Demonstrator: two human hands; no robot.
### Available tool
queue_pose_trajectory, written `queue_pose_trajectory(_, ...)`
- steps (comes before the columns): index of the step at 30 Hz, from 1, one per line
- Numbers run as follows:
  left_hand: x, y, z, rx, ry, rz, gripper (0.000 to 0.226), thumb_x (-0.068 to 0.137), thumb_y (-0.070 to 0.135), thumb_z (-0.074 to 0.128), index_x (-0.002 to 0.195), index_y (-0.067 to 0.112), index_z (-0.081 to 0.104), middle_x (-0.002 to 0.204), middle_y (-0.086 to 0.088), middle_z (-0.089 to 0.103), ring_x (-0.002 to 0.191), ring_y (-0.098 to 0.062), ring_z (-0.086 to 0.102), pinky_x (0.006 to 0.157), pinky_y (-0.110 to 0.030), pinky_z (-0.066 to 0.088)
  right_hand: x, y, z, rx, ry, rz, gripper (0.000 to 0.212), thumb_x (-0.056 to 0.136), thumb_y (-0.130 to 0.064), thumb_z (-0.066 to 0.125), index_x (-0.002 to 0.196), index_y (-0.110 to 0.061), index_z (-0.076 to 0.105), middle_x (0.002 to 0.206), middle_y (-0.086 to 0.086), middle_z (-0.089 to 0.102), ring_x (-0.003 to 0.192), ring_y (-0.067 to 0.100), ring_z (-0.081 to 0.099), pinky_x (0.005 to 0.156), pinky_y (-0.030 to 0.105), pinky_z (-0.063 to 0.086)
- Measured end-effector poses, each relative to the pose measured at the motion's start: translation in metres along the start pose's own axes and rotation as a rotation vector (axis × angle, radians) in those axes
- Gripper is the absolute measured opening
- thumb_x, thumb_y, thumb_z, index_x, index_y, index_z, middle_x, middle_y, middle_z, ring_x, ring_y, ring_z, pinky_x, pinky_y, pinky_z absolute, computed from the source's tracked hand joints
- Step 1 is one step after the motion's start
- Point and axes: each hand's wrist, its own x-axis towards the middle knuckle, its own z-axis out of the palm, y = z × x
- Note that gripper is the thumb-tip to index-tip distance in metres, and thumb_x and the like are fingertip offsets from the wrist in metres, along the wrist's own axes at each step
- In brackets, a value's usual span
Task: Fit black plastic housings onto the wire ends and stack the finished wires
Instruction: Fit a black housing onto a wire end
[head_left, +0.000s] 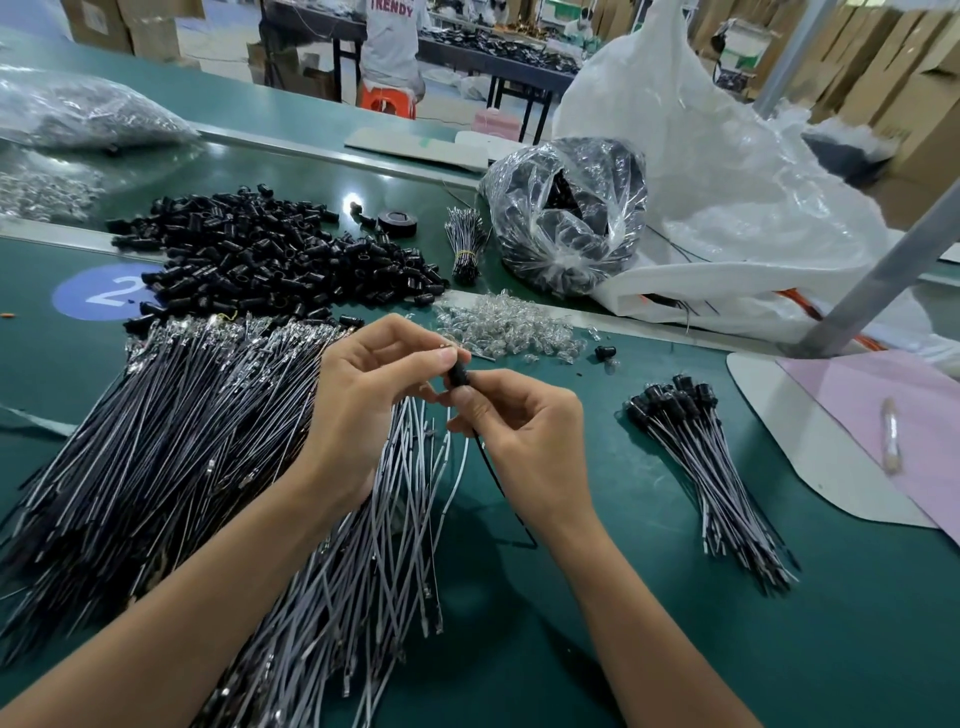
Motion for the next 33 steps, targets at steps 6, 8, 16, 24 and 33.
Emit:
queue_pose_trajectory(6,-0.003,-0.002,0.001,-0.011,-0.131,-0.027,0.027,0.079,0.016,0.074,0.104,0.012,0.065,0.095,-0.011,0.076,0.084,-0.018,0.071,0.072,-0.024,0.055,0.002,0.0,0.0,0.042,0.064,-0.013,0.009,0.088,-0.005,0.069,0.083,-0.008,0.075,0.073,0.004,0.074,0.062,0.014,0.07,0.062,0.026,0.056)
queue_pose_trajectory(8,-0.003,-0.002,0.002,0.03,-0.166,-0.05,0.037,0.076,0.017,0.076,0.112,0.011,0.066,0.098,-0.009,0.076,0.086,-0.015,0.071,0.074,-0.021,0.054,0.002,0.001,-0.001,0.058,0.078,-0.023,0.008,0.089,-0.003,0.069,0.084,-0.006,0.075,0.075,0.003,0.074,0.061,0.012,0.069,0.06,0.022,0.053)
queue_pose_trajectory(16,-0.006,-0.003,0.008,-0.014,-0.107,0.034,0.024,0.077,0.01,0.068,0.1,0.007,0.072,0.094,-0.006,0.077,0.086,-0.013,0.072,0.072,-0.02,0.055,0.001,0.004,0.001,0.116,0.064,-0.092,0.008,0.087,0.0,0.065,0.086,-0.003,0.073,0.071,0.006,0.072,0.063,0.01,0.067,0.062,0.022,0.054)
queue_pose_trajectory(24,-0.01,0.002,0.014,-0.074,-0.098,0.091,0.026,0.077,0.009,0.067,0.103,0.008,0.073,0.092,-0.007,0.077,0.088,-0.016,0.073,0.074,-0.022,0.056,0.0,0.005,0.005,0.138,0.052,-0.146,0.008,0.089,-0.004,0.065,0.087,0.001,0.071,0.075,-0.002,0.069,0.071,0.01,0.066,0.071,0.03,0.057)
queue_pose_trajectory(33,-0.01,0.008,0.011,-0.076,-0.102,0.16,0.024,0.076,0.019,0.072,0.099,0.02,0.078,0.089,-0.003,0.077,0.093,-0.023,0.073,0.084,-0.028,0.056,0.001,0.004,0.008,0.127,0.019,-0.171,0.009,0.089,0.004,0.063,0.083,0.004,0.071,0.077,0.002,0.07,0.075,0.007,0.066,0.075,0.024,0.052)
